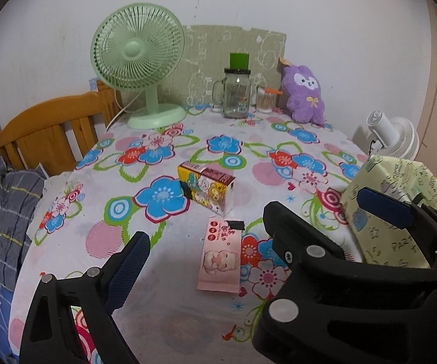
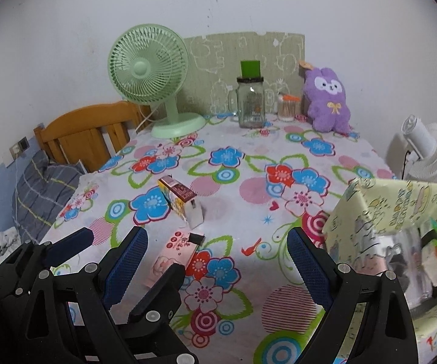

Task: Organize soft objects
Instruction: 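Withdraw both tools from the box toward the pink card on the table, then grasp the pink tissue pack with the left tool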

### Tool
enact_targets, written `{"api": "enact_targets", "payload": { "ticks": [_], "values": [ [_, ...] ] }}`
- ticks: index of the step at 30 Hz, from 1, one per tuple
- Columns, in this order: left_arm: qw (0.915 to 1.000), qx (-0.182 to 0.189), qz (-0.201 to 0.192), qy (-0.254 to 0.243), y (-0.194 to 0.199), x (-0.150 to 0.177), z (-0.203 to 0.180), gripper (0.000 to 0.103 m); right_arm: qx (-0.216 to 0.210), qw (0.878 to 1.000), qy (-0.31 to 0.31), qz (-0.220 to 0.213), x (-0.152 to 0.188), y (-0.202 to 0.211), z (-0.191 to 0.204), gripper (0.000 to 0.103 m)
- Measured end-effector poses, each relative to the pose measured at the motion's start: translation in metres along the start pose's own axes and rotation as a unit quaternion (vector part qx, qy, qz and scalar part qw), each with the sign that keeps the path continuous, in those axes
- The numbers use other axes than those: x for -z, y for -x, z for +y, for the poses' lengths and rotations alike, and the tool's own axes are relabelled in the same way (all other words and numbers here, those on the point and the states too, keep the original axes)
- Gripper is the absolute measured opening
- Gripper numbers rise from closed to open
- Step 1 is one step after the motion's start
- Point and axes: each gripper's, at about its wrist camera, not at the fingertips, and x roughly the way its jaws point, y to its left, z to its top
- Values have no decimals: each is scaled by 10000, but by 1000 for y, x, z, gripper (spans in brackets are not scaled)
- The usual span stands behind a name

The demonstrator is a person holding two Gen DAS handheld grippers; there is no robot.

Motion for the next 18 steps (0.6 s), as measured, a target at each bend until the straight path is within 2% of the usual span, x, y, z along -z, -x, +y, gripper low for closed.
{"api": "enact_targets", "payload": {
  "ticks": [14,18],
  "values": [
    [9990,-25,449,24,-36,8,5,80,182,9990,-80,397,11,-37,-5,95],
    [9985,-2,546,27,-45,9,5,78,260,9985,-111,473,13,-44,-7,95]
  ]
}}
